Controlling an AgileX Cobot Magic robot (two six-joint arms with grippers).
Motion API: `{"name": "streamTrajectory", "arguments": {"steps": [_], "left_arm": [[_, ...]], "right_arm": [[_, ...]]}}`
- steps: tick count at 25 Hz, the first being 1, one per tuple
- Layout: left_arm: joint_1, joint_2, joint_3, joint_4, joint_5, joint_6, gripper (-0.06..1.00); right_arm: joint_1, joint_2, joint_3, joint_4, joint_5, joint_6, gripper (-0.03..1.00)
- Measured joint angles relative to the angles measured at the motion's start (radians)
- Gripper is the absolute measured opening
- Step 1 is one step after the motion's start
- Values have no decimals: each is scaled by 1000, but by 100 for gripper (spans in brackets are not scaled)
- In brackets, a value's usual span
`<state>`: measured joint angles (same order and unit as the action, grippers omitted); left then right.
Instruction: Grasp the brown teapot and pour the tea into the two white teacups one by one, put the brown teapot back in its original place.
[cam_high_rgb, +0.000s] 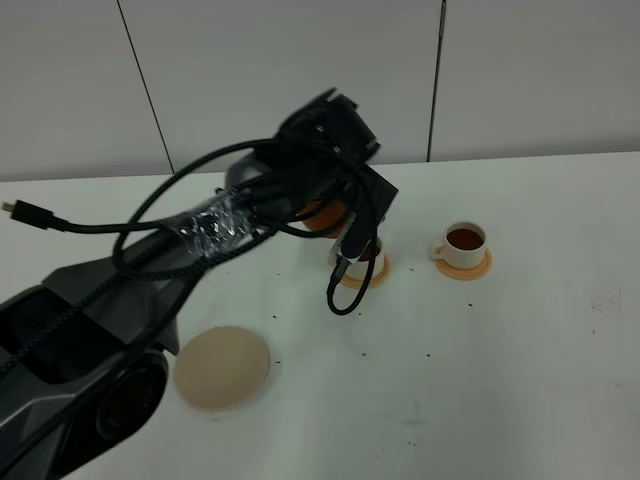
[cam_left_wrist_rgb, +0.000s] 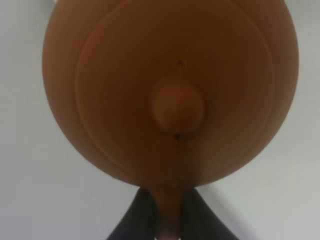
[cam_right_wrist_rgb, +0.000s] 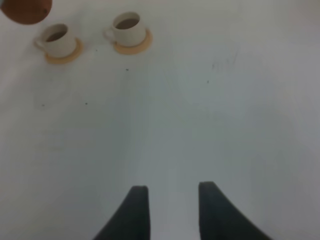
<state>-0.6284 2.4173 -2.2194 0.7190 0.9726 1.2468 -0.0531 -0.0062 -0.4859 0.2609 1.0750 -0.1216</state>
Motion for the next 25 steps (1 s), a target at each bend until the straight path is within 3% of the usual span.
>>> {"name": "streamTrajectory", "arguments": {"steps": [4, 10, 19, 25], "left_arm": [[50, -8, 0, -115, 59, -33, 18], [113, -8, 0, -209, 127, -75, 18], [209, -7, 0, -381, 153, -99, 18], [217, 17, 0, -443, 157, -107, 18]], "right_arm": [[0, 0, 0, 0, 0, 0, 24], [0, 0, 0, 0, 0, 0, 24], [0, 0, 0, 0, 0, 0, 24], [0, 0, 0, 0, 0, 0, 24]]}}
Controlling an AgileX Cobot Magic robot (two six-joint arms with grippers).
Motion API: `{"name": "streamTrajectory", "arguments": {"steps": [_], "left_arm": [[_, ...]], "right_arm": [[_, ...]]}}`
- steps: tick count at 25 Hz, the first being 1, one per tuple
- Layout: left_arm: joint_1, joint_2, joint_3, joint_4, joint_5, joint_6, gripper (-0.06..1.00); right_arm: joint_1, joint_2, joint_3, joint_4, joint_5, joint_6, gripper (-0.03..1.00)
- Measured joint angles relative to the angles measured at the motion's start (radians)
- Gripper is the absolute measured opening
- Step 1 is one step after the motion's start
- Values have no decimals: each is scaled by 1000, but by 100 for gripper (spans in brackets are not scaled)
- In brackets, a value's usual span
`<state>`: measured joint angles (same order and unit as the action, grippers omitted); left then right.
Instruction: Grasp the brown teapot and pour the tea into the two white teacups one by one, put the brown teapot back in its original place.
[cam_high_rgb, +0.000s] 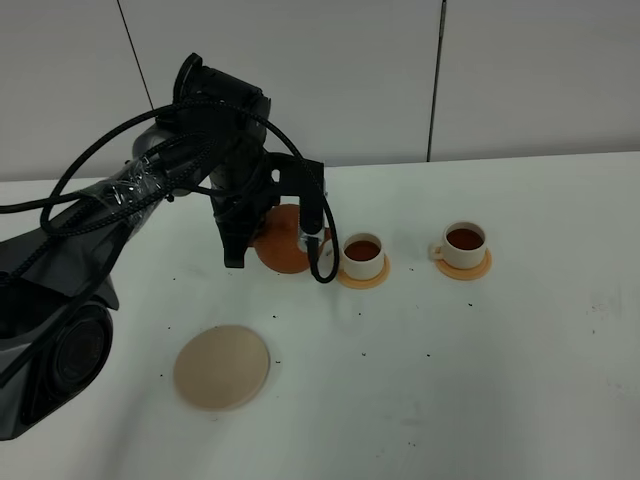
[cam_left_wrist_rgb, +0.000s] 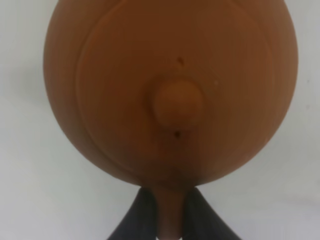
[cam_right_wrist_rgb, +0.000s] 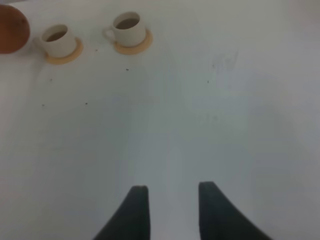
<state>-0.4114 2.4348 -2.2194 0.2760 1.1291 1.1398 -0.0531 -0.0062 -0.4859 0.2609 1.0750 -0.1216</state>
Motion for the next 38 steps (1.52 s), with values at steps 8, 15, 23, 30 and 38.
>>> {"name": "streamTrajectory", "arguments": {"steps": [8, 15, 23, 30, 38], "left_arm": [[7, 7, 0, -33, 9, -12, 18], [22, 7, 0, -36, 53, -16, 18], [23, 7, 0, -35, 53, -18, 18], [23, 7, 0, -36, 53, -18, 18], [23, 6, 0, -66, 57, -23, 18]], "right_arm": [[0, 0, 0, 0, 0, 0, 24], [0, 0, 0, 0, 0, 0, 24], [0, 0, 0, 0, 0, 0, 24], [0, 0, 0, 0, 0, 0, 24], [0, 0, 0, 0, 0, 0, 24]]}}
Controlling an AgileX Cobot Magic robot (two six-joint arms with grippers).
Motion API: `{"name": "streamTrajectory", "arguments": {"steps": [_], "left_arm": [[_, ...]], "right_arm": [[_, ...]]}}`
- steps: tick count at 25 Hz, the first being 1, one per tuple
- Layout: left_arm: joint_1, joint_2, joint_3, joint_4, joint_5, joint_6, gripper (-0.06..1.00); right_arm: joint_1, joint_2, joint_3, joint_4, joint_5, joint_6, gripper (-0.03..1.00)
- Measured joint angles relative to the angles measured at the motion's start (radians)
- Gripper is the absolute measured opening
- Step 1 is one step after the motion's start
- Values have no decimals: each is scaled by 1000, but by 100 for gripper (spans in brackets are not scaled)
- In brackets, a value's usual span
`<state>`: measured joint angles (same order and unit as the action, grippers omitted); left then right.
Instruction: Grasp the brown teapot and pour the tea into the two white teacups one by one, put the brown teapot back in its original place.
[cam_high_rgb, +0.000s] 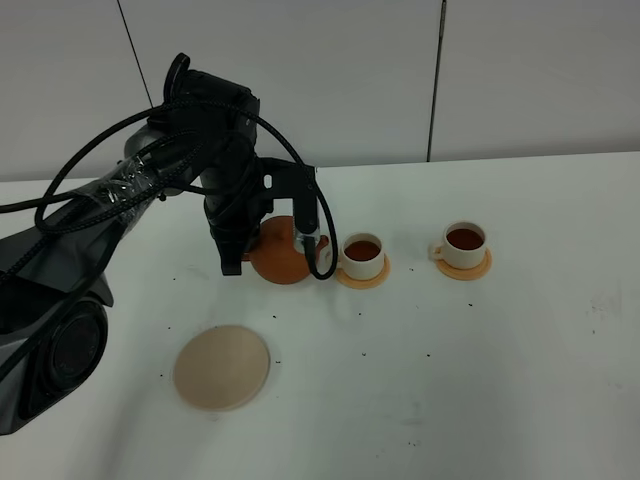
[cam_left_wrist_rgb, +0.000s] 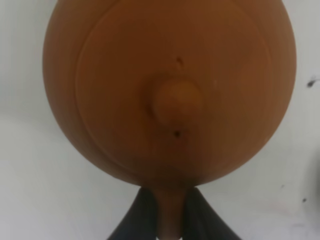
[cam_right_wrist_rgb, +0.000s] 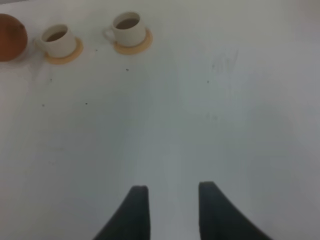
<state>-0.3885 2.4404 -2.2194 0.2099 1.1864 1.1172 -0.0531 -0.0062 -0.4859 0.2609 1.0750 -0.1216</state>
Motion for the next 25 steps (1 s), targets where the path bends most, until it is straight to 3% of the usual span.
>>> {"name": "streamTrajectory", "arguments": {"steps": [12, 17, 21, 25], "left_arm": [[-46, -134, 7, -19, 2, -83, 18], [-62, -234, 160, -15, 2, -138, 18], [-62, -352, 335, -18, 1, -265, 18], [-62, -467, 522, -29, 0, -471, 18]], "right_arm": [[0, 0, 0, 0, 0, 1, 24], [0, 0, 0, 0, 0, 0, 24], [0, 0, 0, 0, 0, 0, 24], [0, 0, 0, 0, 0, 0, 24]]}}
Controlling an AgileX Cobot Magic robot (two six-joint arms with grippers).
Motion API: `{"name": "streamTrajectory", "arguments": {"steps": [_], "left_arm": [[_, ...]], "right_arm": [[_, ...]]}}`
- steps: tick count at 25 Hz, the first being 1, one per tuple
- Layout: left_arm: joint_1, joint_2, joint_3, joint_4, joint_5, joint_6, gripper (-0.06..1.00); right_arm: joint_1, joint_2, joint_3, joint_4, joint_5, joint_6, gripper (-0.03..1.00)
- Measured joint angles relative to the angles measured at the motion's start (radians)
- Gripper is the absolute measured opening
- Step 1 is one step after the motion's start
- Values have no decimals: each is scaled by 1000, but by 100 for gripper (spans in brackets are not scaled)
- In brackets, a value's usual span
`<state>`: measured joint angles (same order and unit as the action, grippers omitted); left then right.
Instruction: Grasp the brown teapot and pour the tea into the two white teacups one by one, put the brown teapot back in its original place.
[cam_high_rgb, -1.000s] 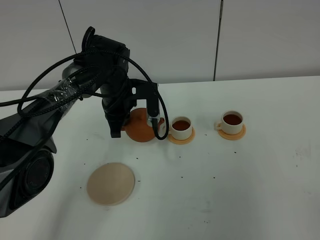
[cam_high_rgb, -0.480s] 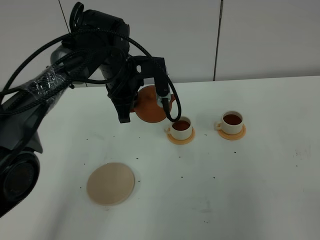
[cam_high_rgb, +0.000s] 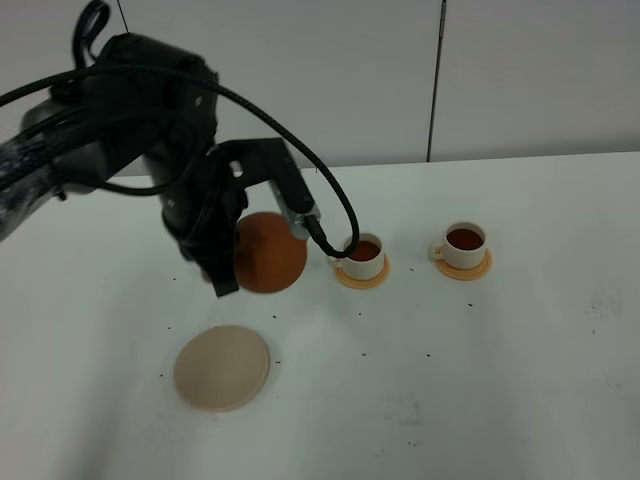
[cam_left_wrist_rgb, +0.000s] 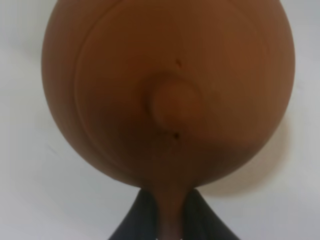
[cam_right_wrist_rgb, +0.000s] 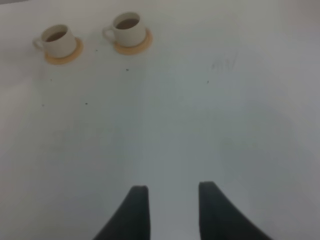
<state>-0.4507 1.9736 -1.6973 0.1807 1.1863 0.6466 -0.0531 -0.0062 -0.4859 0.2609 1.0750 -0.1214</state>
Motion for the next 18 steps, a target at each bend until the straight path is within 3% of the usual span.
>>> {"name": "streamTrajectory", "arguments": {"steps": [6, 10, 18], "left_arm": [[0, -90, 224, -45, 0, -380, 18], [0, -129, 350, -46, -28, -573, 18], [1, -140, 501, -15, -277, -896, 18]], "right_arm": [[0, 0, 0, 0, 0, 0, 24], [0, 0, 0, 0, 0, 0, 24], [0, 0, 0, 0, 0, 0, 24]]}}
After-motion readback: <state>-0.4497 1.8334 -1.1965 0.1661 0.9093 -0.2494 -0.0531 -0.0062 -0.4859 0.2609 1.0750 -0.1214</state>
